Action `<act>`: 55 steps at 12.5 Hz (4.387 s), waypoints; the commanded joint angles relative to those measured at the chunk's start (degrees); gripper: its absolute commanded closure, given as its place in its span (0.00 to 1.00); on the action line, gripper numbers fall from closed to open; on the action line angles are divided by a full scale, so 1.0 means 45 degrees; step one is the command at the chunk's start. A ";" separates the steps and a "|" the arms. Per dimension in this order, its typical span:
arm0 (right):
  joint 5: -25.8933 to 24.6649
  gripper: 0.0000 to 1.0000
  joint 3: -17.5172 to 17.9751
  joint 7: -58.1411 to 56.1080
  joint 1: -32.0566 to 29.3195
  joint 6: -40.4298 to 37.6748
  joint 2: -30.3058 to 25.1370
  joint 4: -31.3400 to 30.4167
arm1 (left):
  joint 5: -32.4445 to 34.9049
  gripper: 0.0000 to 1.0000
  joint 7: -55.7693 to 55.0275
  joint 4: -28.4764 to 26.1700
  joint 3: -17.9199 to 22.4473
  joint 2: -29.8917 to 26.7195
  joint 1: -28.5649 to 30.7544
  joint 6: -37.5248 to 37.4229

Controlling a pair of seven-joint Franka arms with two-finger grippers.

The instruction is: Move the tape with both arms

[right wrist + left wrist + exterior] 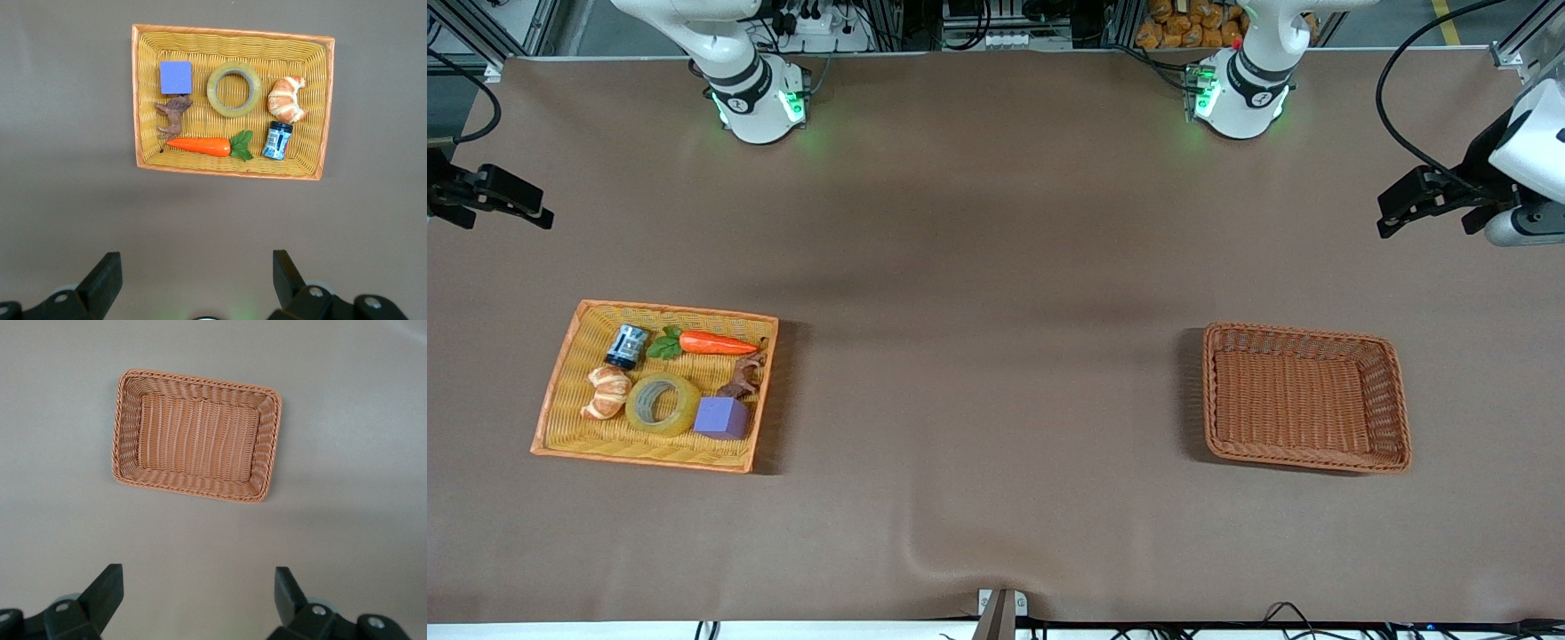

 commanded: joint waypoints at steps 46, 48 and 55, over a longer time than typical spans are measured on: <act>-0.0247 1.00 0.0271 -0.3097 -0.1641 0.9267 0.9078 -0.0075 | -0.0165 0.00 0.0152 -0.0168 -0.0057 0.0532 0.0037 0.0380; -0.0208 1.00 0.0271 -0.3469 -0.1661 0.8701 0.8396 0.0042 | -0.0125 0.00 0.0114 -0.0109 -0.0037 0.0473 0.0037 0.0361; -0.0052 1.00 0.0408 -0.3102 -0.0064 0.6435 0.6927 0.1038 | -0.0067 0.00 0.0114 -0.0187 0.0041 0.0512 0.0076 0.0360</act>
